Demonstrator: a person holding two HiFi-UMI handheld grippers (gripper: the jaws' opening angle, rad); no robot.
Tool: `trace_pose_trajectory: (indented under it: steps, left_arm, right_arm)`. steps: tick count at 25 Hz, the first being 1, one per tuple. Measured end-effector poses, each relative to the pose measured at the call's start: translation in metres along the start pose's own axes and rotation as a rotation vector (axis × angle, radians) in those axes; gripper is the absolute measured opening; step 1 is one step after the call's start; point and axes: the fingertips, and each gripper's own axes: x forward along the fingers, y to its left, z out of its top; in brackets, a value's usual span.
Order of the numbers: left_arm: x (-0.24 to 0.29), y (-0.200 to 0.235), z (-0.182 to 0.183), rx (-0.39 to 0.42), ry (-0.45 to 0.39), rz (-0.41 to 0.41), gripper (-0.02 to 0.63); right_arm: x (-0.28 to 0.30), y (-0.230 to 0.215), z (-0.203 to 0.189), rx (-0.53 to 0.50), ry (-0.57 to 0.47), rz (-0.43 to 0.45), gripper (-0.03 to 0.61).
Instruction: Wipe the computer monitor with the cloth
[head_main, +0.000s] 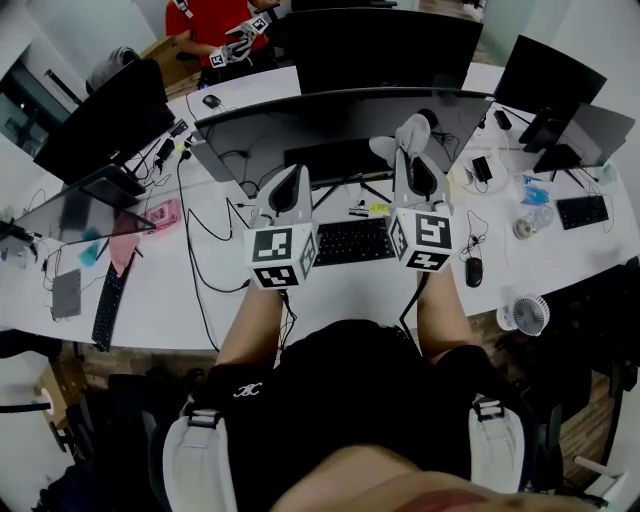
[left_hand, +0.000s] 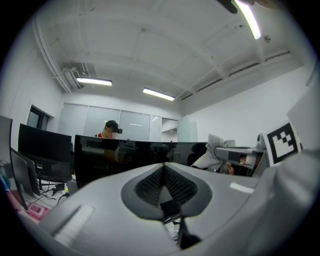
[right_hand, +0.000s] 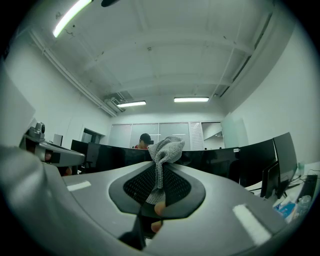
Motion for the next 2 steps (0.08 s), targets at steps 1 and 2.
trace_pose_trajectory:
  steps: [1, 2]
  left_arm:
    - [0.0009, -0.0016, 0.0006, 0.004, 0.001, 0.002, 0.051]
    - [0.0018, -0.0031, 0.0011, 0.009, 0.002, 0.004, 0.051]
  right_arm:
    - [0.0003, -0.0008, 0.0004, 0.0, -0.002, 0.005, 0.028]
    - [0.0006, -0.0015, 0.0009, 0.001, -0.005, 0.01, 0.029]
